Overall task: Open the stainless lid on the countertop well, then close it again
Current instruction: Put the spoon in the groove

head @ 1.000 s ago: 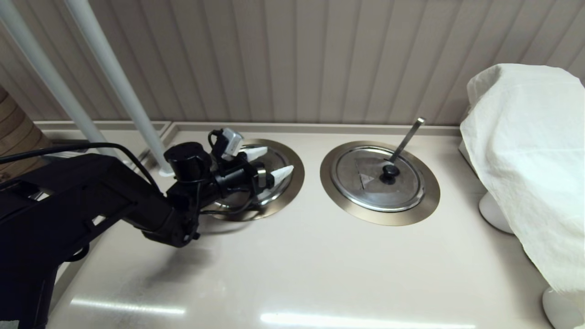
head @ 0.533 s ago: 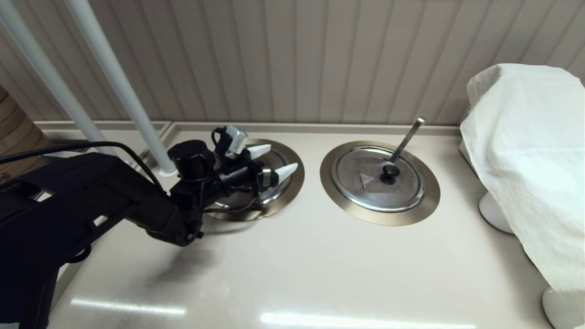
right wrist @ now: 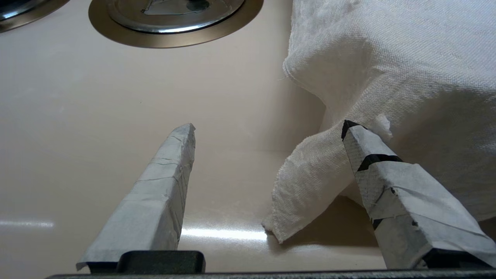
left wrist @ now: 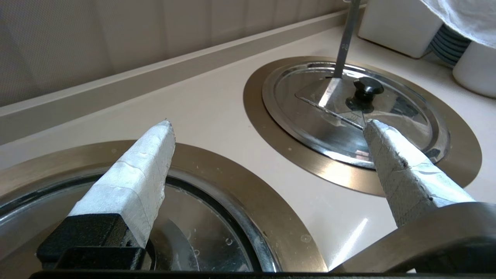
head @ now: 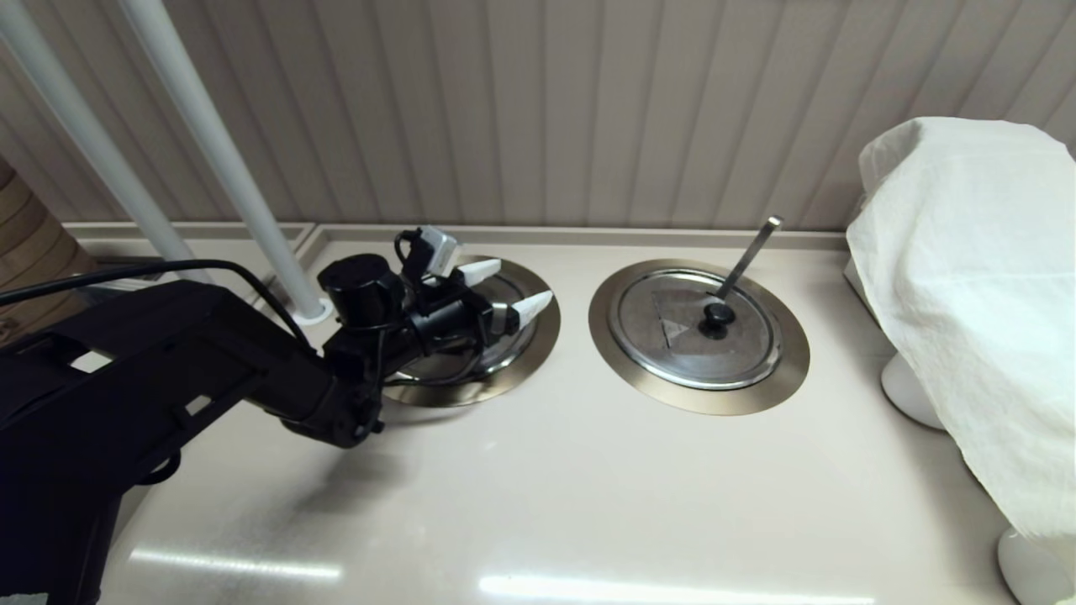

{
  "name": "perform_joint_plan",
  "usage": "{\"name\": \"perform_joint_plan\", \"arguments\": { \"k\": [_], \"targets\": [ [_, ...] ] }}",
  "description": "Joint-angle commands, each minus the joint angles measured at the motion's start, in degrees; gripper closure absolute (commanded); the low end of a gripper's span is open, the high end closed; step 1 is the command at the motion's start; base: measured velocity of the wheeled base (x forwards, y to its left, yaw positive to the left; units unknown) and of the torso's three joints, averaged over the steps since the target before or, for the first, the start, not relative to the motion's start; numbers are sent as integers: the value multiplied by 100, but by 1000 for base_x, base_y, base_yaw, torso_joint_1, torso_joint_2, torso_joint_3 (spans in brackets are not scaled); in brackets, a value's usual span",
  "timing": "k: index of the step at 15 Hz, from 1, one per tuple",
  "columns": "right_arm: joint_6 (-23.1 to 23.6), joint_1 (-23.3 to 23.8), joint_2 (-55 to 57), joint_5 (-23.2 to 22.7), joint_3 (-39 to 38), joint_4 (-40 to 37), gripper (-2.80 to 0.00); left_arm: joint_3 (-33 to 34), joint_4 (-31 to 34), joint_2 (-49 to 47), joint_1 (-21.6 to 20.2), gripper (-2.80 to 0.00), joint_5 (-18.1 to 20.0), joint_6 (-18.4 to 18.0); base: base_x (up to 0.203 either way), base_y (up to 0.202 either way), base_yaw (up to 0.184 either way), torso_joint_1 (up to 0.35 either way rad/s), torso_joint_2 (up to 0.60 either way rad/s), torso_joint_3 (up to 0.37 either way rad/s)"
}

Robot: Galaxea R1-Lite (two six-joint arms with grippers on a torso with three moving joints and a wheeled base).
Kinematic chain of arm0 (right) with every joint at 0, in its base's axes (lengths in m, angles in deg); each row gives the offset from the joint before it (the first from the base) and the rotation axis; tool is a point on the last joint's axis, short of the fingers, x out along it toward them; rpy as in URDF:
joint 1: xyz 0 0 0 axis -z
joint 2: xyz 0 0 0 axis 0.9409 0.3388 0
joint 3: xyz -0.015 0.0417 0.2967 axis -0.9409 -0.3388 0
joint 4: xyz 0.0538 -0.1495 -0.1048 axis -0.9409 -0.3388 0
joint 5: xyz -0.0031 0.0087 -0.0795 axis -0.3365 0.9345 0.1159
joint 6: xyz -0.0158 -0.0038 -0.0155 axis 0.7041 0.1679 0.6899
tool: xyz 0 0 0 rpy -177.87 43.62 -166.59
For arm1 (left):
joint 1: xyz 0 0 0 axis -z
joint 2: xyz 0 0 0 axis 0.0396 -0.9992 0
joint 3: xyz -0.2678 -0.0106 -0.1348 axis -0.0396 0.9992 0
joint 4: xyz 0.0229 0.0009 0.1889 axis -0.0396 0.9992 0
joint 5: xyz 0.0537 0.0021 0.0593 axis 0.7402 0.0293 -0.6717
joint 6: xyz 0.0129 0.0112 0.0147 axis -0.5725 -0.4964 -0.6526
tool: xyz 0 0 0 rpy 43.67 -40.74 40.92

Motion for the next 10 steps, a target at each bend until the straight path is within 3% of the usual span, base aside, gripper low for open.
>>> {"name": "perform_joint_plan", "arguments": {
  "k": [1,10],
  "targets": [
    [0,0,-2,0,-1,5,-280,-129,-40,-46,28,-280,-59,31,0,0,0,0,0,0],
    [9,0,-2,0,-1,-1,-280,-627,82,-432,207,-280,-404,31,0,0,0,0,0,0]
  ]
}}
